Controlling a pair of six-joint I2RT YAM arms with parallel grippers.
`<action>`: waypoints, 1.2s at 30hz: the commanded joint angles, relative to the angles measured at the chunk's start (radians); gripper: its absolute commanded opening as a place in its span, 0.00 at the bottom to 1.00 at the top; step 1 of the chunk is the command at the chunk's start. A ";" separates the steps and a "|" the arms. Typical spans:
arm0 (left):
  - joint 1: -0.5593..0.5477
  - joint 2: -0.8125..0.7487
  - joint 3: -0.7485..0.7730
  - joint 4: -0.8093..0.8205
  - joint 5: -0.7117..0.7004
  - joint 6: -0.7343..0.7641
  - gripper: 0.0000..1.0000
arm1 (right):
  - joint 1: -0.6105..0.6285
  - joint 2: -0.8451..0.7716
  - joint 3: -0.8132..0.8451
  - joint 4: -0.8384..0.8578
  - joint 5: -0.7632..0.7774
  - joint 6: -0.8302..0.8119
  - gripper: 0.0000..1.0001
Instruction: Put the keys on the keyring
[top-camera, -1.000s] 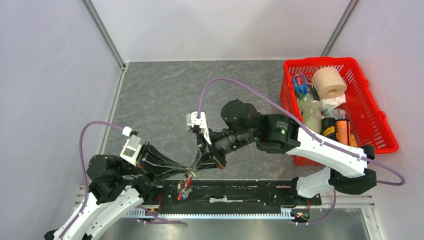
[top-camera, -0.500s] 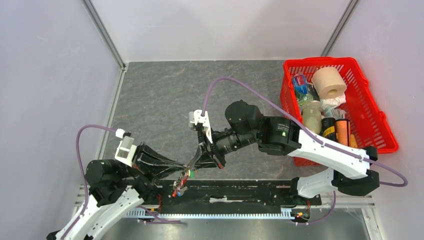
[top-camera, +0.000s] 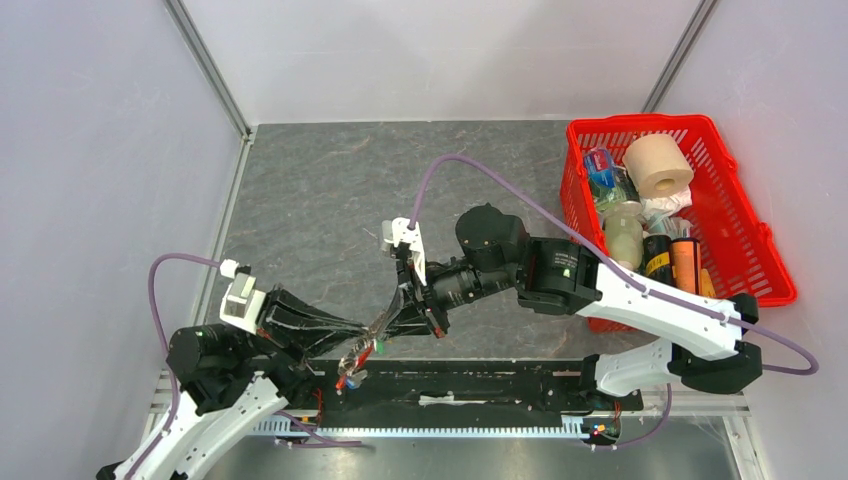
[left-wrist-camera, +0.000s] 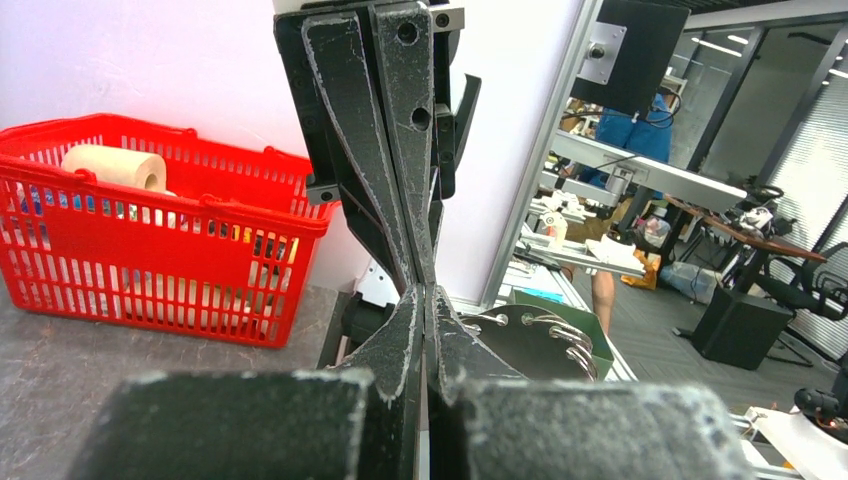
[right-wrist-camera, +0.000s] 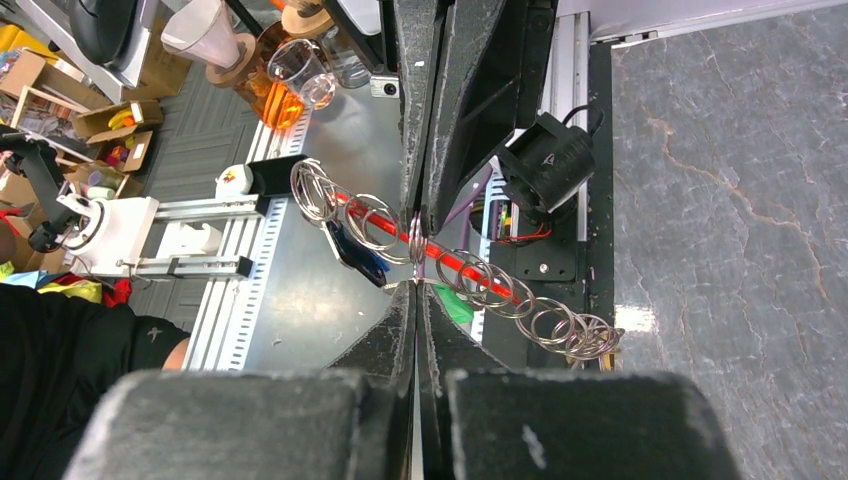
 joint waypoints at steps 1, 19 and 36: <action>-0.001 -0.019 -0.014 0.127 -0.082 -0.052 0.02 | 0.003 -0.020 -0.024 0.040 -0.034 0.028 0.00; -0.001 -0.040 -0.050 0.184 -0.117 -0.092 0.02 | 0.003 -0.072 -0.069 0.103 0.054 0.052 0.26; -0.001 -0.048 -0.049 0.182 -0.125 -0.091 0.02 | 0.002 -0.065 -0.047 0.179 0.115 0.073 0.37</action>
